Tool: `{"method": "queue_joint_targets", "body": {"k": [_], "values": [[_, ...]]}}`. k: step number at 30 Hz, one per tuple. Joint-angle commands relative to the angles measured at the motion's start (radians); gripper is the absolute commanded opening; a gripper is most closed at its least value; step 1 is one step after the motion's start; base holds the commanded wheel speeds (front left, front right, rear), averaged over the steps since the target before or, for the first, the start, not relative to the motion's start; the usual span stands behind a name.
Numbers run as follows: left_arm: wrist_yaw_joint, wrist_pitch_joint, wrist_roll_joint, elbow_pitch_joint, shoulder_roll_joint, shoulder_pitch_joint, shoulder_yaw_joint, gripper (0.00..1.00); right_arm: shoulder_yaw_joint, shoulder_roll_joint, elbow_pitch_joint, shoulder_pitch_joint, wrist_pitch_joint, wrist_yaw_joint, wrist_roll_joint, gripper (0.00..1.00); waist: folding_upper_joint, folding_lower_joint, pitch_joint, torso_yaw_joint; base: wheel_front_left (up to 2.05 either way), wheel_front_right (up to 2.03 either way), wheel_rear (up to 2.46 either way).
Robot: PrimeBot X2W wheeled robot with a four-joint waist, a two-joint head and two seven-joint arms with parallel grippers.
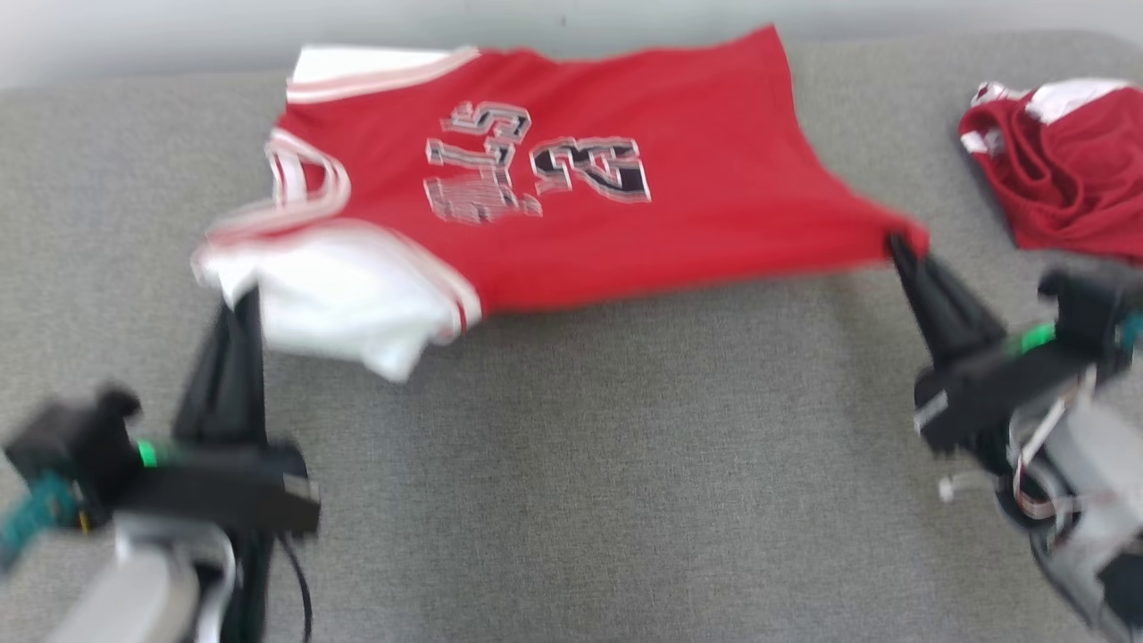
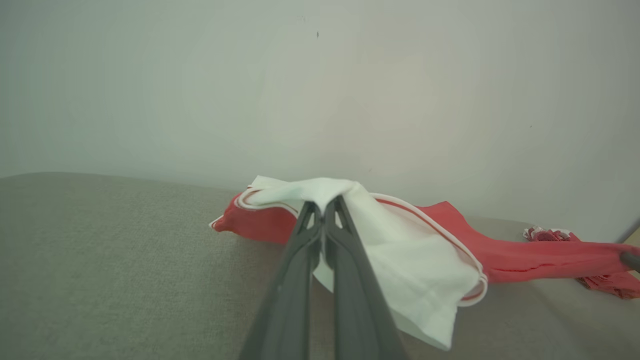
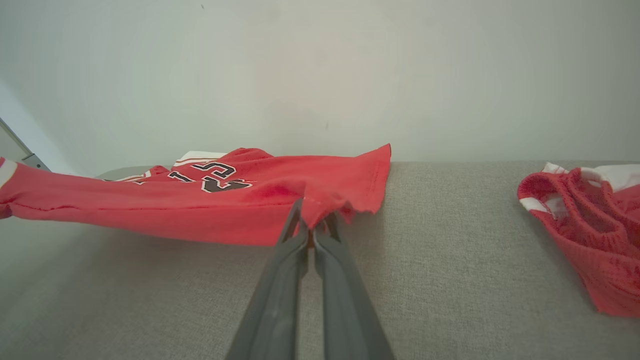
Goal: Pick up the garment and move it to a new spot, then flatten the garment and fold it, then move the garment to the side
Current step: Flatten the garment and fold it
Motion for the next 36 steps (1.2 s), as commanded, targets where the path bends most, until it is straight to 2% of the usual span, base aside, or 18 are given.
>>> {"method": "queue_joint_targets", "body": {"k": [1, 5, 12, 18, 23, 29, 36], "values": [[0.012, -0.003, -0.008, -0.017, 0.0, 0.058, 0.002, 0.0, -0.021, 0.005, -0.008, 0.057, -0.004, -0.003, -0.009, 0.0, 0.0002, 0.0004, -0.044, 0.006, 0.0, 0.0, 0.0], [0.031, -0.003, -0.022, -0.061, -0.022, 0.201, 0.006, 0.0, -0.095, 0.031, -0.027, 0.215, 0.009, -0.003, -0.034, 0.0, 0.0002, 0.0004, -0.076, 0.01, 0.0, 0.0, 0.0], [0.026, -0.003, -0.021, -0.034, -0.102, 0.447, 0.036, 0.0, -0.233, 0.1, -0.047, 0.504, 0.036, -0.003, -0.113, 0.0, 0.0002, 0.0004, -0.152, 0.014, 0.0, 0.0, 0.0], [-0.028, -0.003, -0.04, 0.03, -0.144, 0.568, 0.046, 0.0, -0.353, 0.149, -0.081, 0.692, 0.085, -0.003, -0.149, 0.0, 0.0002, 0.0004, -0.198, 0.022, 0.0, 0.0, 0.0], [-0.043, -0.003, -0.034, 0.05, -0.165, 0.628, 0.061, 0.0, -0.443, 0.191, -0.139, 0.814, 0.144, -0.003, -0.179, 0.0, 0.0002, 0.0004, -0.214, 0.03, 0.0, 0.0, 0.0], [-0.055, -0.003, -0.027, 0.057, -0.176, 0.629, 0.051, 0.0, -0.498, 0.255, -0.216, 0.877, 0.216, -0.003, -0.215, 0.0, 0.0002, 0.0004, -0.216, 0.023, 0.0, 0.0, 0.0], [-0.072, 0.02, -0.013, 0.065, -0.161, 0.563, 0.039, 0.0, -0.492, 0.291, -0.277, 0.834, 0.286, -0.003, -0.224, 0.0, 0.0002, 0.0004, -0.223, 0.003, 0.0, 0.0, 0.0]]}}
